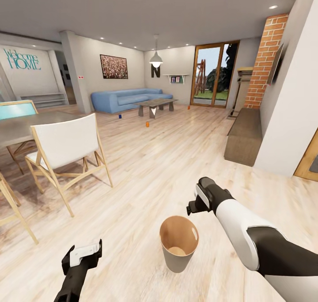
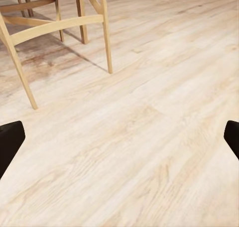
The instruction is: Put the three can of soda from the living room inside the tash can in the kitchen.
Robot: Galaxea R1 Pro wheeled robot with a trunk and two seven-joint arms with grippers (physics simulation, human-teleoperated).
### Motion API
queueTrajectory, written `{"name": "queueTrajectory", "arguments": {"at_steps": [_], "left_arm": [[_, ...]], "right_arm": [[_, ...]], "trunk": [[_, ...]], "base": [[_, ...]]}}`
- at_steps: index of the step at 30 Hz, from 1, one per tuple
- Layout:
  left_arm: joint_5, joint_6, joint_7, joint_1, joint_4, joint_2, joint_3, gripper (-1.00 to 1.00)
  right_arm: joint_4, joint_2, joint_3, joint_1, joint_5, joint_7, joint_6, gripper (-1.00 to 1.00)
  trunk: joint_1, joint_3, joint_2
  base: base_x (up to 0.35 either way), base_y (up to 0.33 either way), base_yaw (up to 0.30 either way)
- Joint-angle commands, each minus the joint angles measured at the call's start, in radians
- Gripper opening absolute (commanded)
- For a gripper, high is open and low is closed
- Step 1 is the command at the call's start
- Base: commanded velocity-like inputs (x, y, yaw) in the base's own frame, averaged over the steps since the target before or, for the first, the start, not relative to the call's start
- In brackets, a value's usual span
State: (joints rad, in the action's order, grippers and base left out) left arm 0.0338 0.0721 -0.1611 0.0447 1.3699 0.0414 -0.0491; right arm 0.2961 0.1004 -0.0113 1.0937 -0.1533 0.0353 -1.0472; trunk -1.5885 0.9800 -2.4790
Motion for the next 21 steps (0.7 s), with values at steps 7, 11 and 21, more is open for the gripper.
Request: {"name": "queueTrajectory", "arguments": {"at_steps": [7,11,21], "left_arm": [[0.000,0.000,-0.001,0.000,0.000,0.000,0.000,1.00],[0.000,0.000,-0.001,0.000,0.000,0.000,0.000,1.00],[0.001,0.001,-0.001,0.001,0.000,0.000,0.000,1.00]], "right_arm": [[-0.001,0.000,-0.001,0.000,0.000,0.000,0.000,1.00],[-0.002,0.000,-0.001,0.000,0.001,0.000,0.000,1.00],[-0.003,0.000,0.000,0.000,0.000,0.000,0.000,1.00]], "trunk": [[0.000,0.000,0.000],[0.000,0.000,0.000],[0.000,0.000,0.000]], "base": [[0.124,0.059,0.000],[0.062,0.030,0.000],[0.011,0.005,0.000]]}}
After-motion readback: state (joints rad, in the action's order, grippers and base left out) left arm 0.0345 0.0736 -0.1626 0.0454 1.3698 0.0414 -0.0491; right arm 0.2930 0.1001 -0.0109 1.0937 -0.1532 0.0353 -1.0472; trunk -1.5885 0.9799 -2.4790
